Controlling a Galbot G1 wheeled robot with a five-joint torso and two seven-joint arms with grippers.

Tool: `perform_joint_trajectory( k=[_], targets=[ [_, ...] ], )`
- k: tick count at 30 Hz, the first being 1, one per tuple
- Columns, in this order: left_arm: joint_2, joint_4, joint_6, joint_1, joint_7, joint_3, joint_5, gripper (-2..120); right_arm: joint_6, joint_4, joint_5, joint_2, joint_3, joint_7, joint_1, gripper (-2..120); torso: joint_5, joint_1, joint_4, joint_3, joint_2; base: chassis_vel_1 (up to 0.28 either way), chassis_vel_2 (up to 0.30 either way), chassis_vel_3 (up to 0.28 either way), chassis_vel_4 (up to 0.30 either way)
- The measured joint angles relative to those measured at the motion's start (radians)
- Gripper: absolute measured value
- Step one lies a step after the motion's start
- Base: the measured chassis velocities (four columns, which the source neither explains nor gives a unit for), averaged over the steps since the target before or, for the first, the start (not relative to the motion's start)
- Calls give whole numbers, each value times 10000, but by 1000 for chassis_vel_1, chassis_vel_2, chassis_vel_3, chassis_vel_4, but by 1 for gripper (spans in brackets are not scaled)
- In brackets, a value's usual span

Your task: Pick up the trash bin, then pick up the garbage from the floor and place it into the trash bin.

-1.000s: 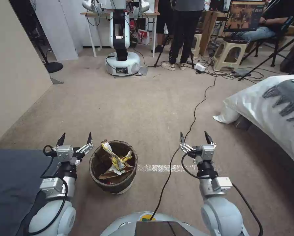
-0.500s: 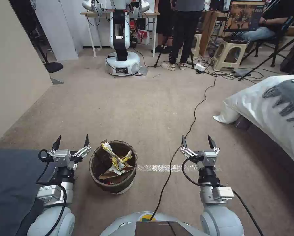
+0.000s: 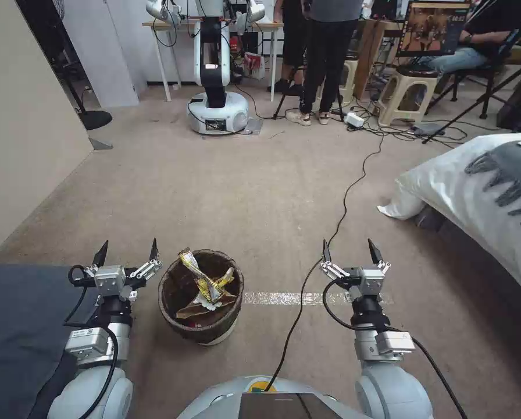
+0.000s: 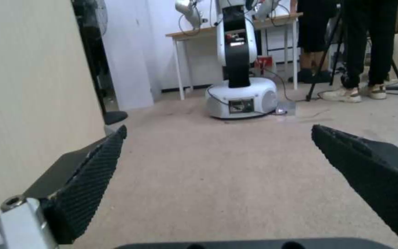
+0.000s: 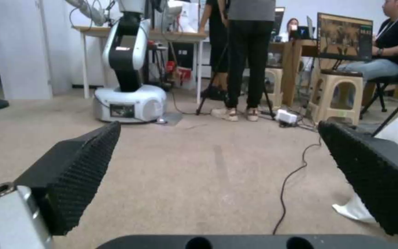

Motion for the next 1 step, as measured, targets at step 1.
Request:
perform_joint_trajectory(
  k=[1],
  targets=[
    [1, -3, 4, -1, 0, 1, -3, 100, -1, -1, 1, -1, 0, 0, 0, 100, 0, 0, 0, 0, 0, 0, 0, 0, 0]
  ],
)
